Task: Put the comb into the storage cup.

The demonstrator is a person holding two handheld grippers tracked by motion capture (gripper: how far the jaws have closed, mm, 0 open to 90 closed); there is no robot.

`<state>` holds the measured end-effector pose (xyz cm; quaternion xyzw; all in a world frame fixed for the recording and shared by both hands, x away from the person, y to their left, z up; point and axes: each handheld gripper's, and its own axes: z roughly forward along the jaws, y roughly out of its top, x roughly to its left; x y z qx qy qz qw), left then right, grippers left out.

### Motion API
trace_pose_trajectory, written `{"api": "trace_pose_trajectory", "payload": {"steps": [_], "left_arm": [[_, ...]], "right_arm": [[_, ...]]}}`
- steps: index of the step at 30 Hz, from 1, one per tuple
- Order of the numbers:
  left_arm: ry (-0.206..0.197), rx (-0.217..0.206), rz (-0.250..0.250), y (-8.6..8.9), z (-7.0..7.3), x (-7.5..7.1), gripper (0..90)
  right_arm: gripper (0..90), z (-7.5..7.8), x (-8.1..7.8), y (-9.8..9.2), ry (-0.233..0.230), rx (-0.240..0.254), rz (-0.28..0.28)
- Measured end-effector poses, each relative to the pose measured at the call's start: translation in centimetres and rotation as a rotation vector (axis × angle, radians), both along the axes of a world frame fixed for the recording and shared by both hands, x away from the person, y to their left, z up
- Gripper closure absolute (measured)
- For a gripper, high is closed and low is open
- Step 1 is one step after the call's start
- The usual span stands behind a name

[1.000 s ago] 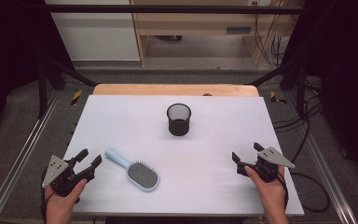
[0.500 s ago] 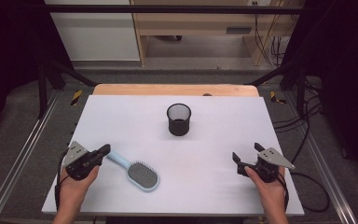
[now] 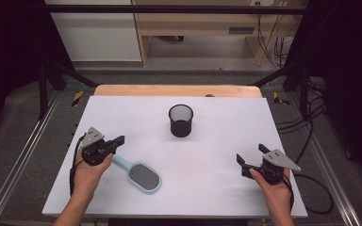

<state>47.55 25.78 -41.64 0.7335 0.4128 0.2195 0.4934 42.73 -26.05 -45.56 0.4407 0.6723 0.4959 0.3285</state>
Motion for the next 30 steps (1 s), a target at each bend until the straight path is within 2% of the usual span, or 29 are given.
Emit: {"api": "trace_pose_trajectory", "payload": {"steps": [7, 11, 14, 17, 20, 24, 26, 30], "left_arm": [[0.03, 0.039, -0.001, -1.0, -0.6, 1.0, 90.0], [0.045, 0.06, 0.0, -1.2, -0.9, 1.6, 90.0], [0.059, 0.072, 0.0, -1.4, -1.1, 2.1, 90.0], [0.074, 0.104, -0.004, -1.5, -1.3, 2.7, 90.0], [0.081, 0.125, 0.0, -1.6, -1.5, 3.2, 90.0], [0.093, 0.138, 0.021, -1.2, -1.8, 3.7, 90.0], [0.091, 0.127, 0.025, -0.8, -1.9, 3.8, 90.0], [0.099, 0.125, 0.039, -0.2, -2.1, 3.7, 90.0]], "right_arm": [[8.0, 0.0, 0.1, 0.6, 0.003, -0.02, 0.007], [7.8, 0.1, 0.0, 0.5, 0.002, -0.015, 0.011], [7.1, 0.1, 0.1, 0.5, 0.015, -0.008, 0.015], [6.6, 0.0, 0.1, 0.6, 0.042, 0.007, 0.028], [6.5, 0.0, 0.0, 0.9, 0.049, -0.002, 0.041], [6.2, 0.3, -0.2, 1.1, 0.043, 0.004, 0.049], [5.8, 0.4, -0.2, 1.4, 0.04, 0.022, 0.067], [5.6, 0.4, -0.1, 1.9, 0.04, 0.018, 0.085]]}}
